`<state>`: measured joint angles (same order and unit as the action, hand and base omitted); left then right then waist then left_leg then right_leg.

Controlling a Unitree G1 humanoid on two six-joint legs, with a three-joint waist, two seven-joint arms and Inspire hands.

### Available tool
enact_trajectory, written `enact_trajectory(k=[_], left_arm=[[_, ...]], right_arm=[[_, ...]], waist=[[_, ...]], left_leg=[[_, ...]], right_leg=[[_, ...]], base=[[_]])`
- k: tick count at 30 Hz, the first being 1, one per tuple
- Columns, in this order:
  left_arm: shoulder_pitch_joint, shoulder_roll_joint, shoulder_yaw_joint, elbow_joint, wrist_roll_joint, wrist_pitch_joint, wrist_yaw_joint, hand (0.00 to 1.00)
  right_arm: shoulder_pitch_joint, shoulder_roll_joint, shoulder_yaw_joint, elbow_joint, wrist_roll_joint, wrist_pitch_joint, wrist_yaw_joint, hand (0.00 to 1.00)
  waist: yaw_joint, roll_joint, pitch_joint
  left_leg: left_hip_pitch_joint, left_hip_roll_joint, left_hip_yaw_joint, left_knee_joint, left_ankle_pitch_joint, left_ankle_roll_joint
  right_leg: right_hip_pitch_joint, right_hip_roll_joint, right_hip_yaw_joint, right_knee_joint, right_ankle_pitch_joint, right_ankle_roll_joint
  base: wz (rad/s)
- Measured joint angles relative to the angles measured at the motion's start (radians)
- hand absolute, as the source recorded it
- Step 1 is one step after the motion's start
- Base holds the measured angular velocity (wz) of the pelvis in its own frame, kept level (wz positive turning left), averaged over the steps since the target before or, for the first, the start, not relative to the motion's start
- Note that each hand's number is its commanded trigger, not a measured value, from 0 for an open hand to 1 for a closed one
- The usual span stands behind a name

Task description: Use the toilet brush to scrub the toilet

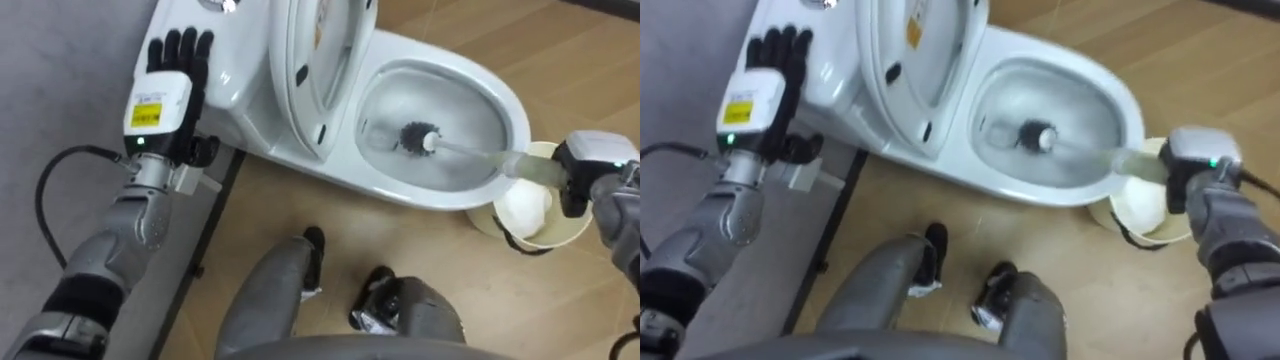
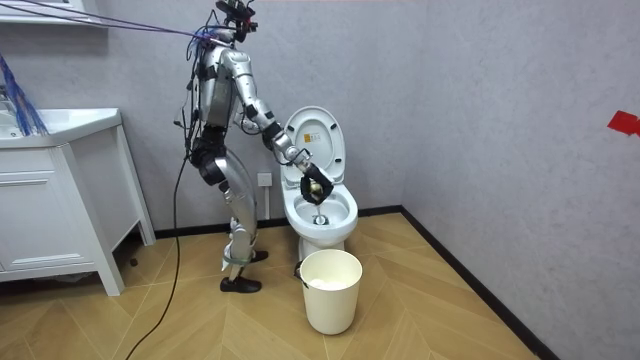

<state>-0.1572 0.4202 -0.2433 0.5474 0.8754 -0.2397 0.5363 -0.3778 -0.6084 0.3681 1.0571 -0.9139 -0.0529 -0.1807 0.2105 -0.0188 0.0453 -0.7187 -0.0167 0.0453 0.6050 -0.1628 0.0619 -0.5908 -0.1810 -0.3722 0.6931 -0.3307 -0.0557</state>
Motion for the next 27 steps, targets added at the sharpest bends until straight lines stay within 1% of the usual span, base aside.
enact_trajectory(k=[1,2,3,4,6,8,10,12,15,17,19,20,22,23,25,26,27], left_arm=[[-0.023,0.007,-0.008,0.0,-0.001,0.0,0.004,0.0],[-0.03,0.009,-0.011,0.001,-0.001,0.0,0.007,0.0],[-0.044,0.013,-0.017,0.001,-0.001,0.0,0.019,0.0],[-0.053,0.026,-0.028,0.003,-0.003,0.001,0.034,0.0],[-0.064,0.04,-0.038,-0.003,-0.007,0.001,0.051,0.0],[-0.071,0.041,-0.055,-0.014,-0.021,0.011,0.061,0.0],[-0.069,0.041,-0.059,-0.018,-0.023,0.014,0.086,0.0],[-0.075,0.042,-0.069,-0.019,-0.036,0.015,0.112,0.0],[-0.082,0.044,-0.076,-0.019,-0.037,0.015,0.136,0.0],[-0.082,0.052,-0.08,-0.022,-0.038,0.017,0.149,0.0],[-0.071,0.078,-0.092,-0.039,-0.039,0.025,0.159,0.0],[-0.063,0.08,-0.091,-0.049,-0.039,0.031,0.159,0.0],[-0.063,0.082,-0.093,-0.066,-0.039,0.05,0.167,0.0],[-0.062,0.082,-0.093,-0.068,-0.039,0.055,0.172,0.0],[-0.052,0.082,-0.094,-0.087,-0.041,0.089,0.186,0.0],[-0.045,0.082,-0.094,-0.091,-0.041,0.096,0.193,0.0],[-0.04,0.082,-0.094,-0.1,-0.041,0.11,0.199,0.0]], right_arm=[[-0.005,-0.002,0.029,-0.013,-0.004,0.005,-0.008,1.0],[-0.009,-0.002,0.047,-0.015,-0.006,0.009,-0.013,1.0],[-0.013,-0.001,0.063,-0.028,-0.009,0.012,-0.024,1.0],[-0.025,-0.001,0.084,-0.045,-0.008,0.022,-0.041,1.0],[-0.047,-0.002,0.107,-0.053,0.0,0.03,-0.063,1.0],[-0.068,0.0,0.135,-0.053,0.005,0.042,-0.074,1.0],[-0.086,0.002,0.16,-0.056,0.015,0.062,-0.089,1.0],[-0.092,0.007,0.162,-0.056,0.021,0.069,-0.091,1.0],[-0.093,0.007,0.162,-0.056,0.106,0.078,-0.092,1.0],[-0.102,0.006,0.162,-0.052,0.17,0.08,-0.092,1.0],[-0.116,0.006,0.161,-0.051,0.248,0.094,-0.092,1.0],[-0.116,0.006,0.16,-0.051,0.267,0.097,-0.092,1.0],[-0.117,0.006,0.158,-0.049,0.371,0.099,-0.096,1.0],[-0.118,0.007,0.157,-0.049,0.391,0.101,-0.101,1.0],[-0.123,0.007,0.14,-0.043,0.494,0.113,-0.122,1.0],[-0.126,0.006,0.135,-0.04,0.523,0.118,-0.129,1.0],[-0.135,0.006,0.115,-0.026,0.572,0.121,-0.141,1.0]], waist=[[0.008,0.0,-0.0001],[0.012,-0.001,0.0005],[0.015,-0.004,0.0028],[0.016,-0.008,0.0057],[0.017,-0.009,0.0081],[0.021,-0.011,0.0095],[0.023,-0.011,0.0101],[0.024,-0.011,0.0104],[0.033,-0.012,0.0112],[0.036,-0.014,0.0125],[0.035,-0.014,0.0131],[0.035,-0.013,0.0131],[0.036,-0.016,0.0145],[0.035,-0.016,0.0146],[0.024,-0.014,0.0156],[0.019,-0.015,0.0162],[0.011,-0.016,0.0166]], left_leg=[[-0.021,0.002,0.0,0.012,0.0,0.0],[-0.029,0.002,-0.001,0.018,0.0,-0.001],[-0.047,0.0,-0.001,0.024,0.001,-0.003],[-0.068,-0.001,-0.001,0.034,0.002,-0.004],[-0.098,-0.001,-0.007,0.056,0.0,-0.007],[-0.114,-0.002,-0.016,0.068,-0.002,-0.01],[-0.132,0.0,-0.018,0.076,-0.003,-0.012],[-0.142,0.002,-0.019,0.079,-0.004,-0.013],[-0.151,0.002,-0.022,0.077,-0.004,-0.013],[-0.154,0.001,-0.021,0.071,-0.004,-0.014],[-0.167,0.002,-0.019,0.073,-0.003,-0.015],[-0.168,0.002,-0.019,0.073,-0.003,-0.015],[-0.17,0.002,-0.016,0.072,-0.003,-0.015],[-0.172,0.002,-0.016,0.073,-0.003,-0.015],[-0.187,0.001,-0.016,0.082,-0.003,-0.015],[-0.189,-0.001,-0.016,0.083,-0.003,-0.015],[-0.194,-0.004,-0.016,0.086,-0.003,-0.014]], right_leg=[[-0.02,-0.001,-0.001,0.012,-0.003,-0.004],[-0.028,-0.003,-0.002,0.02,-0.006,-0.005],[-0.047,-0.009,-0.004,0.037,-0.011,-0.009],[-0.069,-0.013,-0.005,0.053,-0.016,-0.013],[-0.093,-0.018,-0.014,0.075,-0.026,-0.02],[-0.105,-0.02,-0.018,0.088,-0.032,-0.022],[-0.115,-0.019,-0.027,0.091,-0.035,-0.026],[-0.121,-0.017,-0.03,0.09,-0.035,-0.026],[-0.13,-0.015,-0.031,0.086,-0.035,-0.026],[-0.136,-0.016,-0.029,0.085,-0.035,-0.026],[-0.148,-0.016,-0.031,0.087,-0.036,-0.029],[-0.148,-0.017,-0.033,0.087,-0.037,-0.029],[-0.152,-0.017,-0.029,0.089,-0.04,-0.028],[-0.154,-0.017,-0.029,0.089,-0.04,-0.029],[-0.165,-0.02,-0.032,0.097,-0.043,-0.03],[-0.168,-0.022,-0.032,0.101,-0.044,-0.03],[-0.174,-0.027,-0.032,0.108,-0.048,-0.029]], base=[[0.0],[0.07],[0.09],[0.1],[0.13],[0.11],[0.05],[0.02],[0.0],[0.0],[0.02],[0.04],[0.0],[0.0],[0.05],[0.07],[0.05]])
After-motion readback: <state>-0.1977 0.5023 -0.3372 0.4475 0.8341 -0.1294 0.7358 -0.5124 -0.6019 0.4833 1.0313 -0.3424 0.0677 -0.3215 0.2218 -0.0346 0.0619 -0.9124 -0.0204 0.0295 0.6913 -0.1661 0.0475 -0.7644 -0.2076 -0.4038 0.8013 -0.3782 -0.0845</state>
